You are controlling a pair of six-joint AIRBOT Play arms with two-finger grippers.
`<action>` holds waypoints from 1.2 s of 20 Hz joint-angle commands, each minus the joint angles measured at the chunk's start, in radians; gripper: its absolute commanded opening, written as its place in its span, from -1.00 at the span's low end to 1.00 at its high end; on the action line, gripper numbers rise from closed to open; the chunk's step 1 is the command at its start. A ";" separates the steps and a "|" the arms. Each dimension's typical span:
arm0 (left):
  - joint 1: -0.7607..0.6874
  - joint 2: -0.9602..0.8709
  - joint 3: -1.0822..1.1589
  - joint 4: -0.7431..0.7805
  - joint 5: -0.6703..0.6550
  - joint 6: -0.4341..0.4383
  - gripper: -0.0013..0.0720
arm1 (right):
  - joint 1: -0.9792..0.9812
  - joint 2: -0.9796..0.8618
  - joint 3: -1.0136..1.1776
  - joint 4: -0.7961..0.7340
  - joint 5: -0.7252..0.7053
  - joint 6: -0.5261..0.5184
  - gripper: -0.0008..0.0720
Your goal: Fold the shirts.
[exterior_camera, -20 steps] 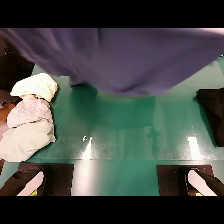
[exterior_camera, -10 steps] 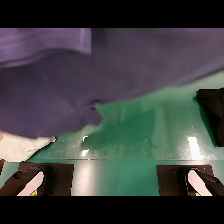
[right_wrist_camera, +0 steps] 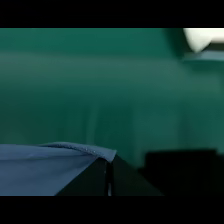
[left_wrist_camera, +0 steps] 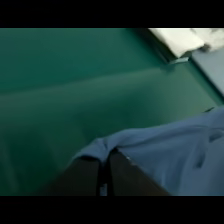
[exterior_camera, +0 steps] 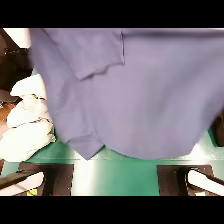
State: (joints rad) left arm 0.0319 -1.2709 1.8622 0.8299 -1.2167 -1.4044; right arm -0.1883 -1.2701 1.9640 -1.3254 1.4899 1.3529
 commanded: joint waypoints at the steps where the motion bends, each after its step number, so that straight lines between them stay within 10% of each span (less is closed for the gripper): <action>1: -0.011 -0.275 -0.030 0.011 -0.059 0.022 -0.90 | 0.025 -0.229 -0.107 -0.005 0.034 0.009 -0.95; 10: -0.011 -0.535 -0.017 -0.007 0.323 0.211 -0.90 | 0.101 -0.473 -0.149 -0.004 -0.393 0.019 -0.95; 23: -0.010 -0.536 -0.126 0.338 0.016 0.195 -0.89 | 0.183 -0.348 -0.511 -0.029 -0.358 0.021 -0.94; 24: -0.010 -0.537 -0.143 0.339 0.019 0.166 -0.58 | 0.190 -0.341 -0.539 -0.028 -0.366 0.021 -0.94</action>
State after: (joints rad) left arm 0.0219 -1.8053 1.7683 1.1210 -1.1824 -1.1942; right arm -0.0208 -1.6447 1.5295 -1.3514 1.1706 1.3739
